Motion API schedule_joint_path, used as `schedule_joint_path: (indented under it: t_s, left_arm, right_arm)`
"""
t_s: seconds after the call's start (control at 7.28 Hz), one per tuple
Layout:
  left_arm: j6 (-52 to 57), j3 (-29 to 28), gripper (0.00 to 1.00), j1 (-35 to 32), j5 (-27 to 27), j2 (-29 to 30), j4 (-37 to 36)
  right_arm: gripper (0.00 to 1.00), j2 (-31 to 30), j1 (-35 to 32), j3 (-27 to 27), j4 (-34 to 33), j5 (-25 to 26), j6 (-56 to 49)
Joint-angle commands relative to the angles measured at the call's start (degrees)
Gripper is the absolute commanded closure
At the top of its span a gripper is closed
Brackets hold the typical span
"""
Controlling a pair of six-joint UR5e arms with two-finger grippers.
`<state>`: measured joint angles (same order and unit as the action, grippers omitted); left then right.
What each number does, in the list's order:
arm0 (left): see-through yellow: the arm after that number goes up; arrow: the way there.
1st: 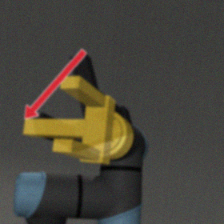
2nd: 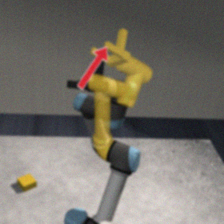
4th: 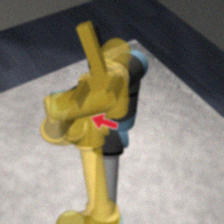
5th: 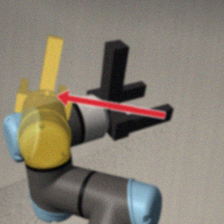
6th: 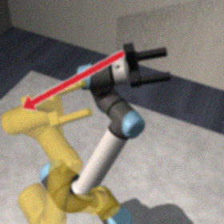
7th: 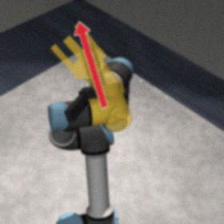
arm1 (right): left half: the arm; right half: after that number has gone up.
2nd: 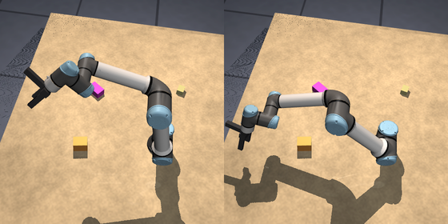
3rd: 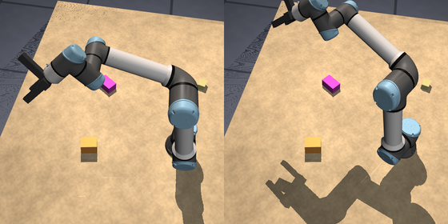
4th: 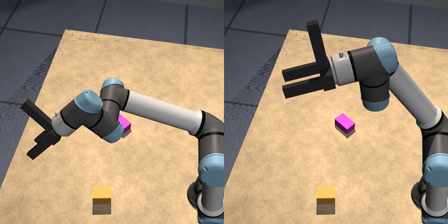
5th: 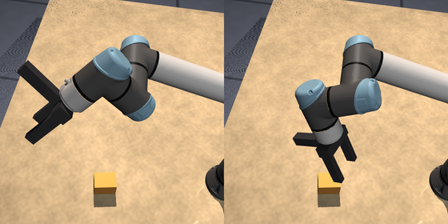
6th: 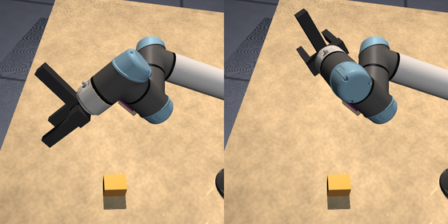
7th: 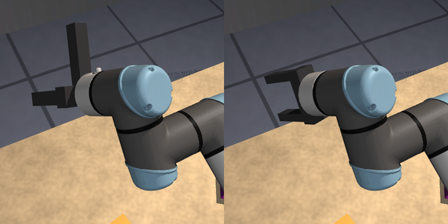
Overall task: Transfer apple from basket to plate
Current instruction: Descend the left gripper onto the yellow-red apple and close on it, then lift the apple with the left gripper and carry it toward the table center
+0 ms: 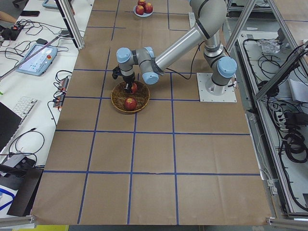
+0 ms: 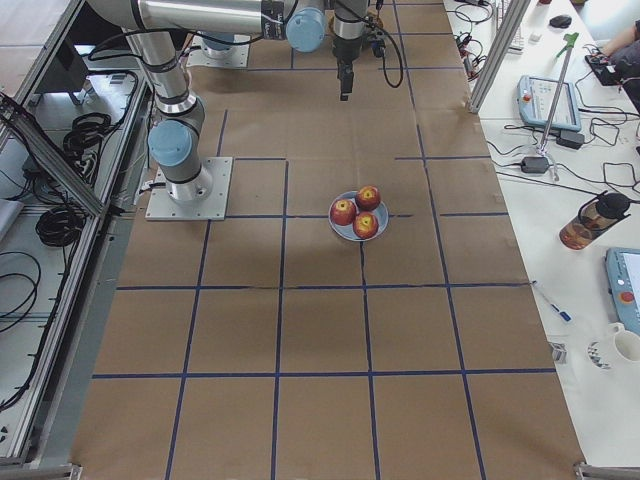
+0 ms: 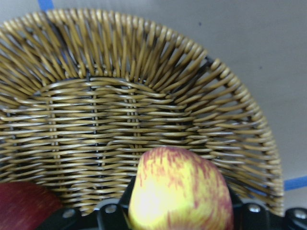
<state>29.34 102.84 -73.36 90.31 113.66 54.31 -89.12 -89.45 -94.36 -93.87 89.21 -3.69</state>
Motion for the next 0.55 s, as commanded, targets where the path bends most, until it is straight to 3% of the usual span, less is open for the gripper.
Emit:
schedule_joint_path:
  t_s: [0.0, 0.41]
  left_arm:
    - [-10.1, -0.44, 0.47, -3.69, -0.74, -5.44, 5.59]
    - [-36.45, -3.33, 0.47, -23.09, -0.22, -6.18, 6.51]
  right_arm:
    - [0.0, 0.0, 0.06, -0.03, 0.0, 0.0, 0.0]
    - [0.0, 0.09, -0.02, -0.03, 0.0, 0.0, -0.09]
